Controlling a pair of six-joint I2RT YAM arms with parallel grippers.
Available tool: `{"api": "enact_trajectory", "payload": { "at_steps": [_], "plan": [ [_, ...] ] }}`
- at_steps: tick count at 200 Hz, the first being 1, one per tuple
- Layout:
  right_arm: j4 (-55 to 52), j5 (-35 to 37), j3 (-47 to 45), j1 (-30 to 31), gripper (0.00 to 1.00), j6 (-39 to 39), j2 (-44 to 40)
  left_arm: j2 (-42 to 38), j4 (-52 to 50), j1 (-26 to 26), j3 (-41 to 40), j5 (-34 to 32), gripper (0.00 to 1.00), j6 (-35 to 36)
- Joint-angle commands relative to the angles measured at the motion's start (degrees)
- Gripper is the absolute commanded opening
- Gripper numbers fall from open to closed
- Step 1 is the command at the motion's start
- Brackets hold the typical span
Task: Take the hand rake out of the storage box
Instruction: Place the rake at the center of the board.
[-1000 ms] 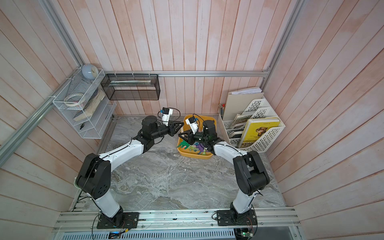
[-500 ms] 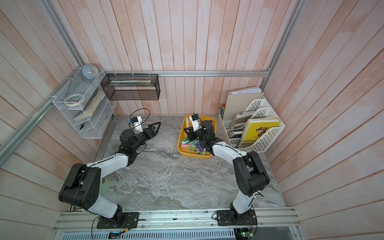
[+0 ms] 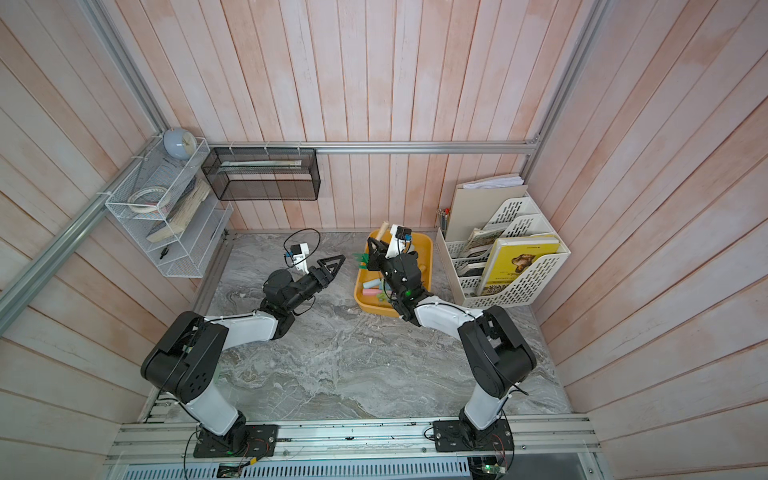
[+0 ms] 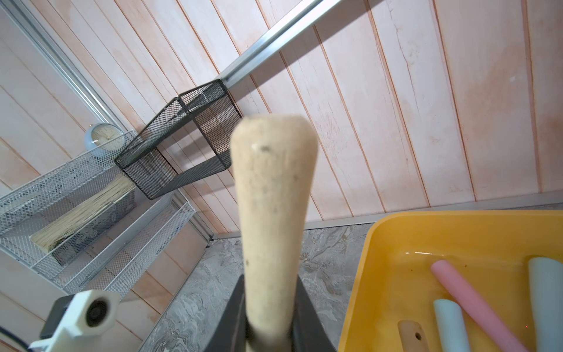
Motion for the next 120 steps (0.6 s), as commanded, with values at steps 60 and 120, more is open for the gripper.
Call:
{"api": "enact_trajectory", "payload": {
  "at_steps": [60,120],
  "plan": [
    [17.9,8.2,-2.4,2.8,0.0,-7.5,4.8,2.5,-7.4,-3.3,8.0,3.8,0.68,0.2],
    [22.2,5.7,-3.8,3.1,0.0,-7.1,5.6,2.8,-18.8,-3.6,12.6,2.8,0.43,5.6]
  ]
}}
